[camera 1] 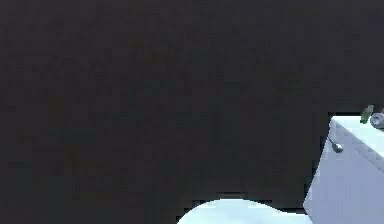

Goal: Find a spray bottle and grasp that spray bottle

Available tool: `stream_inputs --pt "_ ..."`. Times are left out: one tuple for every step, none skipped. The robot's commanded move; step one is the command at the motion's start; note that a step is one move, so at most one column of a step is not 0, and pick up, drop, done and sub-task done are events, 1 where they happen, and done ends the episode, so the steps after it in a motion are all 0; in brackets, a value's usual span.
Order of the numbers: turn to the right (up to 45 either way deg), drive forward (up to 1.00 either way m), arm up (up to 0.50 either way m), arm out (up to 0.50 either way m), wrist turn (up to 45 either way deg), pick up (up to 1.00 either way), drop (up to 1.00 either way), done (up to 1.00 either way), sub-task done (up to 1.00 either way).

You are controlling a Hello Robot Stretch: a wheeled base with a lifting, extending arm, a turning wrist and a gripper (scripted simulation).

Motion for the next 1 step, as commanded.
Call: stream_inputs --pt "-27.0 0.00 0.00 0.00 0.0 0.00 0.00 0.00 0.00"
